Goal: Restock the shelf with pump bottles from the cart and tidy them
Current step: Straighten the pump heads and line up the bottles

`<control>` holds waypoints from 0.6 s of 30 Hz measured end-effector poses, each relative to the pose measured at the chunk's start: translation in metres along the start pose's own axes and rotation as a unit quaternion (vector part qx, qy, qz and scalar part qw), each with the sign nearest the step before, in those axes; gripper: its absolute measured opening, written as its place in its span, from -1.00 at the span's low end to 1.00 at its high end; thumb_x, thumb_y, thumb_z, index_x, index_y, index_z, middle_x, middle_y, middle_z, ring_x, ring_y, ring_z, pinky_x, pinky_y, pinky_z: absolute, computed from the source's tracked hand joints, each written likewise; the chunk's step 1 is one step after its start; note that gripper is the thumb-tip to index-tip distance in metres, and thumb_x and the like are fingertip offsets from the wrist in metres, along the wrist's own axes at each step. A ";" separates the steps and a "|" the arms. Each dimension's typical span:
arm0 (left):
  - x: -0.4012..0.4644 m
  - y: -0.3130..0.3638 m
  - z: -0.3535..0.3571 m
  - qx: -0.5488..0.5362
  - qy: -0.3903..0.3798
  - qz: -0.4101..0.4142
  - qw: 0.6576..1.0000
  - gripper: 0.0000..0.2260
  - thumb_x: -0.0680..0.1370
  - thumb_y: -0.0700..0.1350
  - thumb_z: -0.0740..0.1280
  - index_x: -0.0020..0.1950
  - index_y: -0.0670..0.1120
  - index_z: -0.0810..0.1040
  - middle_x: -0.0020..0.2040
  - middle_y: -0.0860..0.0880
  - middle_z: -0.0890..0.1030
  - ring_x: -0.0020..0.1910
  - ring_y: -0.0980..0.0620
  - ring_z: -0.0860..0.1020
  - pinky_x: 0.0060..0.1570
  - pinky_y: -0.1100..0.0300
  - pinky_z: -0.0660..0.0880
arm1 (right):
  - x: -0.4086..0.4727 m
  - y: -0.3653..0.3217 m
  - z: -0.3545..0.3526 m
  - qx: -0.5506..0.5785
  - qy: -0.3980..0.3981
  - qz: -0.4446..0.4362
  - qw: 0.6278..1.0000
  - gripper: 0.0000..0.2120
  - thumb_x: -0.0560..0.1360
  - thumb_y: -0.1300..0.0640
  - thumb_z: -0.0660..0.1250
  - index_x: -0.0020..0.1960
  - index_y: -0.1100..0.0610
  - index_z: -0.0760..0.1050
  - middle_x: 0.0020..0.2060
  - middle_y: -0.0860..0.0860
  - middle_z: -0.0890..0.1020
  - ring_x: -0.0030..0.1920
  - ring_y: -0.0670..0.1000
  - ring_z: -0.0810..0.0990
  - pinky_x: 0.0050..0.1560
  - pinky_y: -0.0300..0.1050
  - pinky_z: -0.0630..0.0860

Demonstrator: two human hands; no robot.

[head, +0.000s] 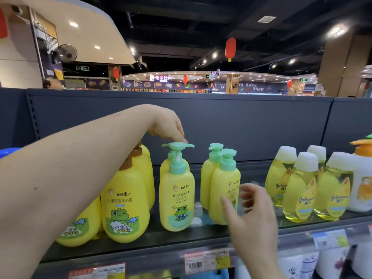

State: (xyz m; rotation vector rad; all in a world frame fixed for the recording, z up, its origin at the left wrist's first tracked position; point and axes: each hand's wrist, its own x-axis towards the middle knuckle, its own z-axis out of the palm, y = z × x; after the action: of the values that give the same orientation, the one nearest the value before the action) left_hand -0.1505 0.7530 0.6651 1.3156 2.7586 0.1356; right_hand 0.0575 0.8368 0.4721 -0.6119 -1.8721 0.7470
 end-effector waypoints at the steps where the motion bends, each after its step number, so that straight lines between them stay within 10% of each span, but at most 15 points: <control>1: -0.002 0.006 -0.003 -0.008 0.033 0.006 0.999 -0.57 0.43 0.23 0.35 0.21 0.06 0.58 0.19 0.10 0.53 0.18 0.02 0.51 0.26 0.00 0.44 | 0.008 0.011 -0.004 -0.013 -0.009 0.021 1.000 -0.44 0.34 -0.04 0.50 0.25 0.01 0.36 0.09 -0.06 0.53 0.07 -0.07 0.51 0.05 -0.14 0.50; 4: -0.007 0.035 -0.008 -0.047 0.082 0.041 0.995 -0.50 0.46 0.30 0.25 0.23 0.00 0.57 0.18 0.07 0.57 0.15 0.04 0.54 0.18 0.06 0.41 | 0.028 0.033 -0.009 -0.022 -0.187 0.094 0.978 -0.01 0.28 -0.07 0.55 0.52 -0.01 0.03 0.42 -0.07 0.34 0.42 0.00 0.31 0.39 0.03 0.32; 6: -0.009 0.058 -0.007 -0.048 0.055 0.070 0.995 -0.52 0.47 0.30 0.23 0.18 0.00 0.58 0.09 0.09 0.60 0.05 0.09 0.60 0.11 0.08 0.40 | 0.034 0.038 -0.007 0.019 -0.281 0.108 0.953 -0.03 0.27 -0.01 0.57 0.49 -0.11 0.05 0.33 -0.16 0.43 0.35 -0.08 0.41 0.27 -0.13 0.39; 9: -0.009 0.081 -0.004 -0.016 0.028 0.098 0.995 -0.56 0.48 0.26 0.26 0.18 0.00 0.59 0.00 0.11 0.60 0.03 0.09 0.60 0.10 0.09 0.41 | 0.036 0.043 -0.003 0.009 -0.292 0.078 0.953 -0.28 0.24 0.02 0.59 0.25 -0.17 0.26 0.04 -0.24 0.55 0.01 -0.30 0.50 -0.09 -0.38 0.42; 18: 0.022 0.102 0.012 0.034 -0.036 0.047 0.998 -0.63 0.40 0.13 0.44 0.10 -0.06 0.63 0.11 0.00 0.65 -0.18 0.01 0.71 0.16 -0.01 0.52 | 0.036 0.045 0.000 0.002 -0.289 0.087 0.953 -0.45 0.20 -0.07 0.58 0.09 -0.09 0.39 -0.04 -0.19 0.61 -0.03 -0.21 0.57 0.04 -0.13 0.56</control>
State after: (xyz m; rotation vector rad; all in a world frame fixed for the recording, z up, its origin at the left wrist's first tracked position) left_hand -0.0844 0.8342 0.6640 1.4388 2.6644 -0.0013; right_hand 0.0474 0.8923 0.4608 -0.6005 -2.3671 1.1371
